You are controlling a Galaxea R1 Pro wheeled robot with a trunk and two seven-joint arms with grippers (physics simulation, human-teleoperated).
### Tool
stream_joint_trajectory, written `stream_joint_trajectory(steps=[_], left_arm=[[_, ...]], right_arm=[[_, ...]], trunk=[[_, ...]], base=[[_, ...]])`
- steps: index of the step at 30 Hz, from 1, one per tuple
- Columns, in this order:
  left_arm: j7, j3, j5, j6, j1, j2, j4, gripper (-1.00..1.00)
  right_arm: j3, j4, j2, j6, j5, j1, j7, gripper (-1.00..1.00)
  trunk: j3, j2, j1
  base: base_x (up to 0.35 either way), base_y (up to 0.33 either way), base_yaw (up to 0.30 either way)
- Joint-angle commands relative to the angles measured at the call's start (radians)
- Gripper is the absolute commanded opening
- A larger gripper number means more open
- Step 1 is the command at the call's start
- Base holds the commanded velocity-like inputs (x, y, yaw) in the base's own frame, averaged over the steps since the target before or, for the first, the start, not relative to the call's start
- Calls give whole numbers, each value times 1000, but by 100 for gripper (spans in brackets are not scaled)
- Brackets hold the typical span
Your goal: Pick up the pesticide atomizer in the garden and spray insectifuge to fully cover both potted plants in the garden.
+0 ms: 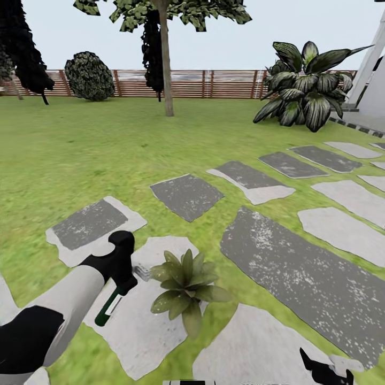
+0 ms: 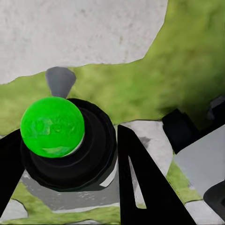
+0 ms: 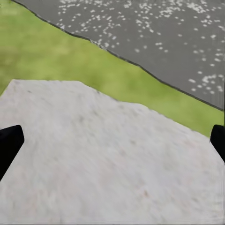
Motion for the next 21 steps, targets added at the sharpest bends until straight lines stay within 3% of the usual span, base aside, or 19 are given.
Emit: stream_joint_trajectory(steps=[1,9,14,16,21], left_arm=[[-10,-4,-21,11,-1,-1,-1,-100],[-5,-3,-38,13,1,-2,0,-100],[-2,-5,-40,14,6,4,1,-100],[-2,-2,-40,14,2,28,1,-100],[-3,0,-40,18,1,37,0,-100]], right_arm=[[-8,1,0,-2,3,-1,8,100],[-8,1,-1,-2,3,-1,8,100],[-8,1,0,-2,3,-1,8,100],[-8,1,1,-2,3,-1,8,100],[-8,1,1,-2,3,-1,8,100]], trunk=[[-1,0,0],[-1,0,0],[-1,0,0],[-1,0,0],[-1,0,0]], base=[[-171,-230,111],[-215,-194,16],[60,-39,0],[10,-3,21],[2,-1,203]])
